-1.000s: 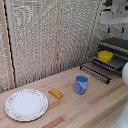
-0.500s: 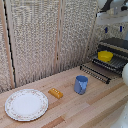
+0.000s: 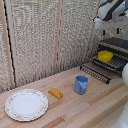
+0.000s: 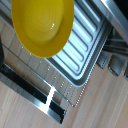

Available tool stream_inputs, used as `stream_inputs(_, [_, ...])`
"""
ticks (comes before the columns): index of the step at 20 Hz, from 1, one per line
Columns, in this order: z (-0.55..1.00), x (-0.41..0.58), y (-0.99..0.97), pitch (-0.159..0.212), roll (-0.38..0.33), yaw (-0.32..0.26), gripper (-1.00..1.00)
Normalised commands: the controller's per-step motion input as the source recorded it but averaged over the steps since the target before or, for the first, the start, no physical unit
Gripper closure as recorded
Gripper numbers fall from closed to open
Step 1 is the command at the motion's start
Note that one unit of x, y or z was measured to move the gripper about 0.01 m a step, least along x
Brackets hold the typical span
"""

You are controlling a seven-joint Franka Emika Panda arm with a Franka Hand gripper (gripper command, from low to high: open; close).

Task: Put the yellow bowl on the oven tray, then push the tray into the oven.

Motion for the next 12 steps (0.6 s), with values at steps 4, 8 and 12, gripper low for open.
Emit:
stream_inputs(4, [0.0,-0.111,0.0,0.142,-0.277,0.248,-1.0])
stream_inputs(8, [0.0,-0.162,0.0,0.172,-0.295,0.229,-1.0])
stream_inputs(12, [0.0,-0.185,0.0,0.184,-0.304,0.221,-1.0])
